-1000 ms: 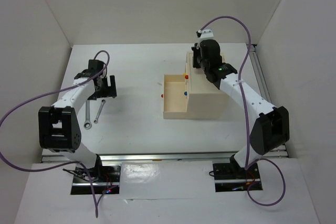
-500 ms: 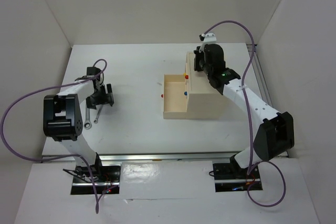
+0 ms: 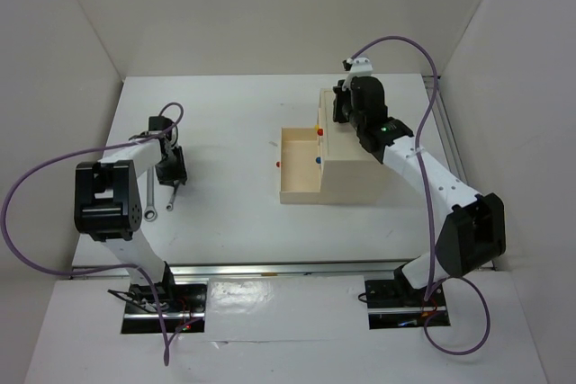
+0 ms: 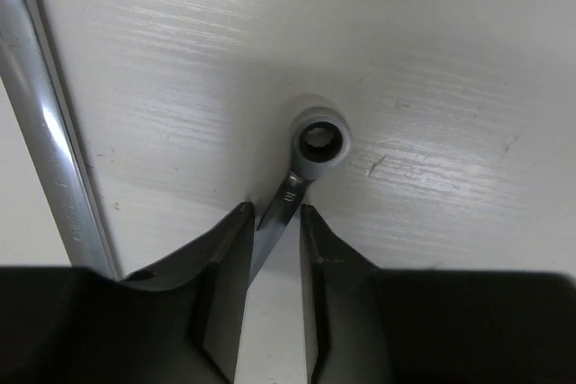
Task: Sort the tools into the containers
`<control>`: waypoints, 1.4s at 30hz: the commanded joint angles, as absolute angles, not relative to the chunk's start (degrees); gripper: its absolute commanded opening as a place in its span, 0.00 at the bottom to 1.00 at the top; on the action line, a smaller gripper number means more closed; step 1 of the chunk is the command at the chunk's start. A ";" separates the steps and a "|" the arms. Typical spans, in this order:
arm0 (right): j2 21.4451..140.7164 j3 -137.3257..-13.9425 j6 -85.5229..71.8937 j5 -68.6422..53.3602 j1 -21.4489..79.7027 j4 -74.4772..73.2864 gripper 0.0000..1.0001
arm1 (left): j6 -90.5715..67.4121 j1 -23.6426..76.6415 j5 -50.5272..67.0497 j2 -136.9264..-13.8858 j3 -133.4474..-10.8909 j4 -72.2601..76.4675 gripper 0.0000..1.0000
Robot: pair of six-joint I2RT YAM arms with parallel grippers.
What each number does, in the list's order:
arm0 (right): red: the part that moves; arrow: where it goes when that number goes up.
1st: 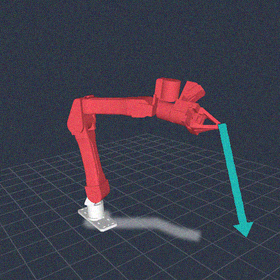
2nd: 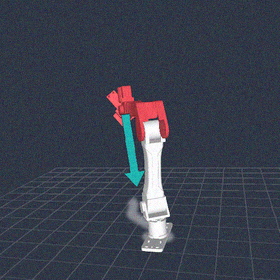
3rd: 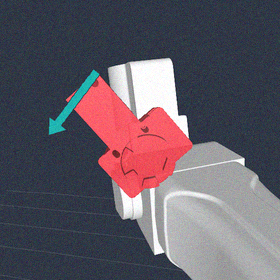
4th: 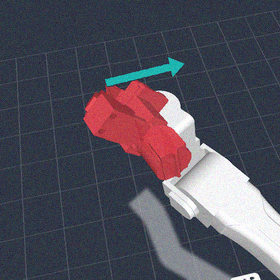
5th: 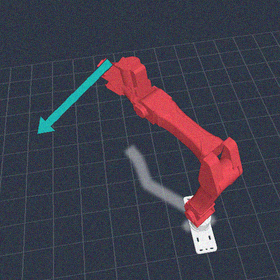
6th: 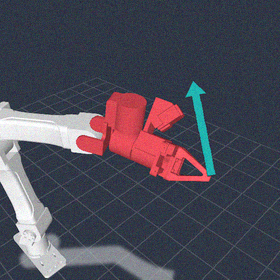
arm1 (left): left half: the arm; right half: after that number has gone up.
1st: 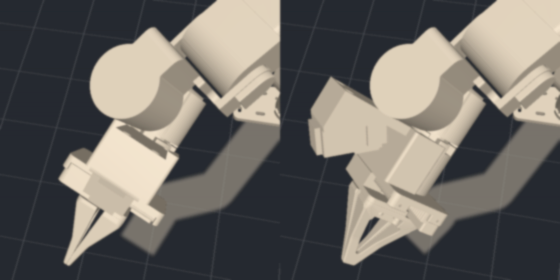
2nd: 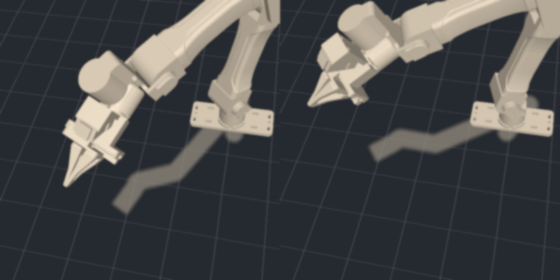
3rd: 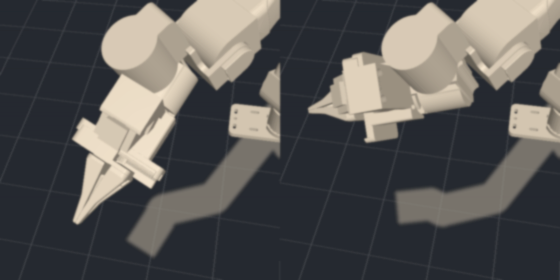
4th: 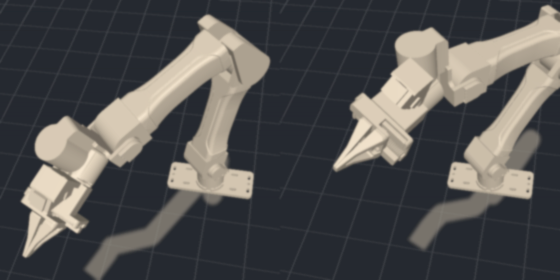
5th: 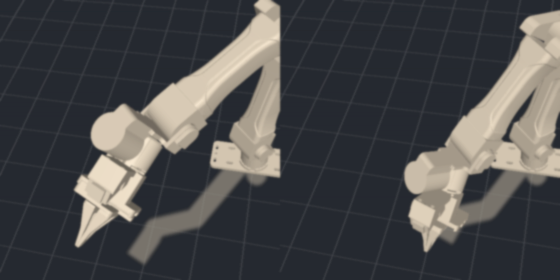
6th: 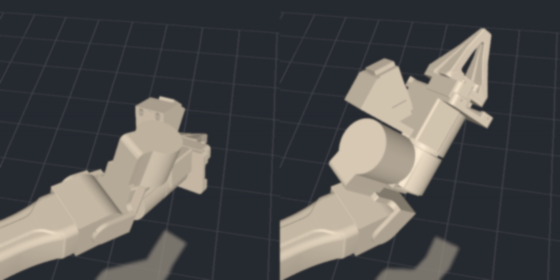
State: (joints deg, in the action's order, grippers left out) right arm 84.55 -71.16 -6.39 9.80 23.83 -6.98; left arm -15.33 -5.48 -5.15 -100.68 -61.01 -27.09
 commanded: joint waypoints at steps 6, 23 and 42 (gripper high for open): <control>87.19 -66.53 -6.86 9.32 23.64 -22.94 0.00 | -15.73 -1.95 -5.80 -110.21 -63.27 -32.86 0.00; 87.19 -67.59 -6.86 11.51 23.64 -24.08 0.00 | -31.79 11.16 25.12 -93.01 -70.93 -16.28 0.00; 87.63 -66.97 -6.86 13.18 23.64 -24.08 0.00 | -47.20 24.35 29.62 -107.14 -85.69 -1.67 0.44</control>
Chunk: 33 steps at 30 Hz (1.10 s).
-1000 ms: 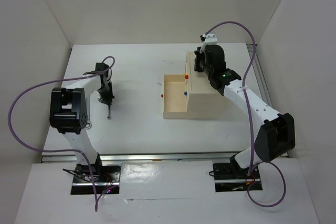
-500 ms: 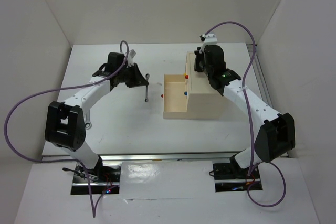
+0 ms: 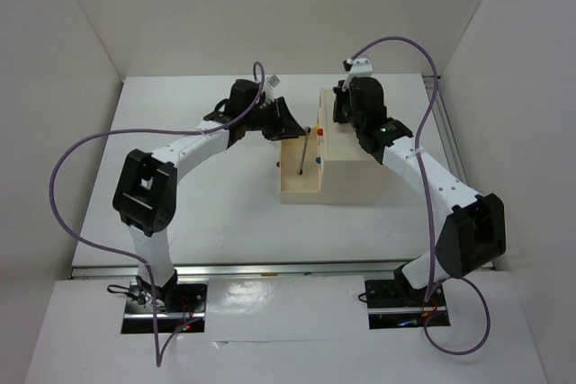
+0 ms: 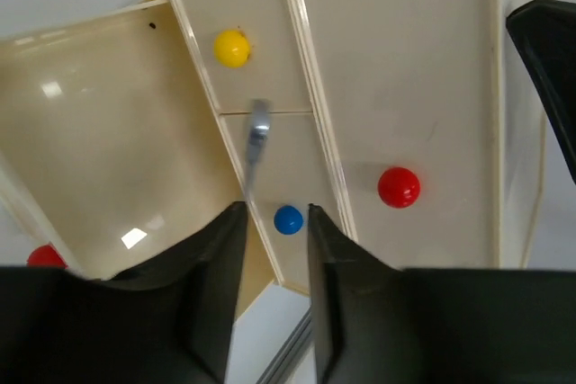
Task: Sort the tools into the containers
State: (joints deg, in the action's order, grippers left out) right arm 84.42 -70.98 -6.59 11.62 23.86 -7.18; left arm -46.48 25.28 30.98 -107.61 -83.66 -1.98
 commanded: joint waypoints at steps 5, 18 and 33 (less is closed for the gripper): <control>87.63 -66.97 -6.86 13.18 23.64 -24.08 0.00 | -45.19 21.98 30.15 -106.10 -84.55 -1.66 0.69; 88.95 -66.97 -6.33 11.16 23.64 -22.85 0.00 | -19.52 -0.08 3.43 -90.97 -74.71 -25.56 0.92; 85.96 -65.21 -6.86 9.32 23.64 -22.32 0.00 | -11.34 -13.88 -9.84 -91.76 -65.04 -36.65 0.95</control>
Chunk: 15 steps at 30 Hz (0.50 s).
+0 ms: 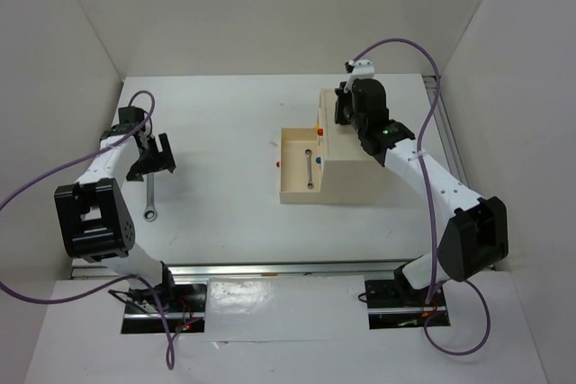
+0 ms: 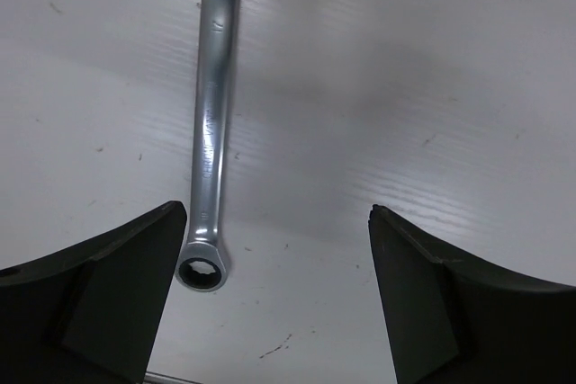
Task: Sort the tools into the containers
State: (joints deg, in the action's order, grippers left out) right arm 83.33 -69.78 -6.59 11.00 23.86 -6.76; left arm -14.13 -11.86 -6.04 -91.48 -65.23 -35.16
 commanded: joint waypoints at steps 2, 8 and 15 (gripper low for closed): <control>85.34 -64.69 -6.86 9.32 23.64 -22.32 0.00 | -11.34 -15.37 -6.86 -92.80 -65.04 -35.86 0.95; 84.73 -64.69 -6.86 10.01 23.64 -22.32 0.00 | -10.02 -17.40 -4.50 -99.66 -66.36 -34.29 0.93; 84.20 -64.07 -6.86 10.55 23.64 -22.85 0.00 | -9.49 -18.90 -1.84 -105.55 -68.02 -32.35 0.92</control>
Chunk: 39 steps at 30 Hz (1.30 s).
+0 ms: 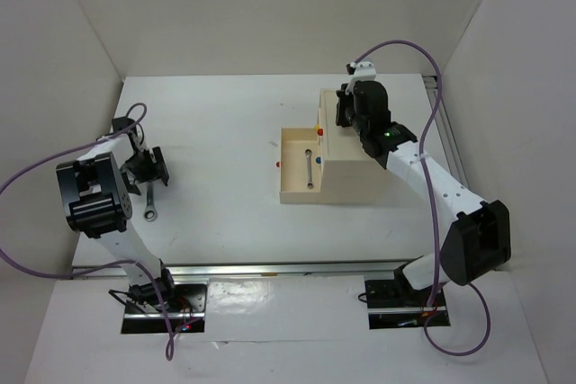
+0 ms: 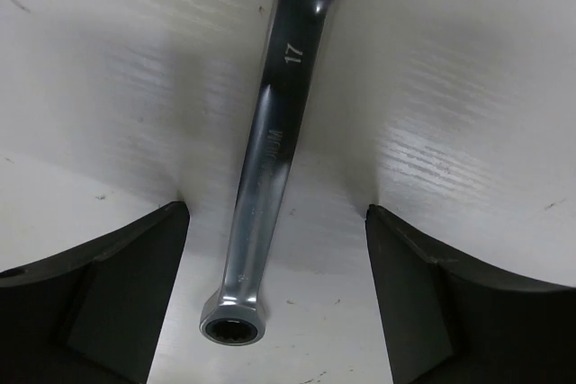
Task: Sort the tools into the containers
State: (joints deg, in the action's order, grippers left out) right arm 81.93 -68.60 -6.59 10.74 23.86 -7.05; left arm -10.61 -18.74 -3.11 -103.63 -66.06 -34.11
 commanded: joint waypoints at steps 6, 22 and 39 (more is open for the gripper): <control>84.73 -64.07 -6.86 11.68 23.64 -22.85 0.00 | -10.02 -18.90 -1.85 -106.79 -67.51 -31.20 0.83; 81.65 -64.07 -7.38 13.27 23.64 -22.85 0.00 | -10.55 -18.90 8.16 -115.84 -70.83 -34.89 0.00; 83.23 -64.07 -7.91 13.27 23.64 -22.32 0.00 | -27.06 0.09 38.58 -100.99 -65.40 -9.68 0.00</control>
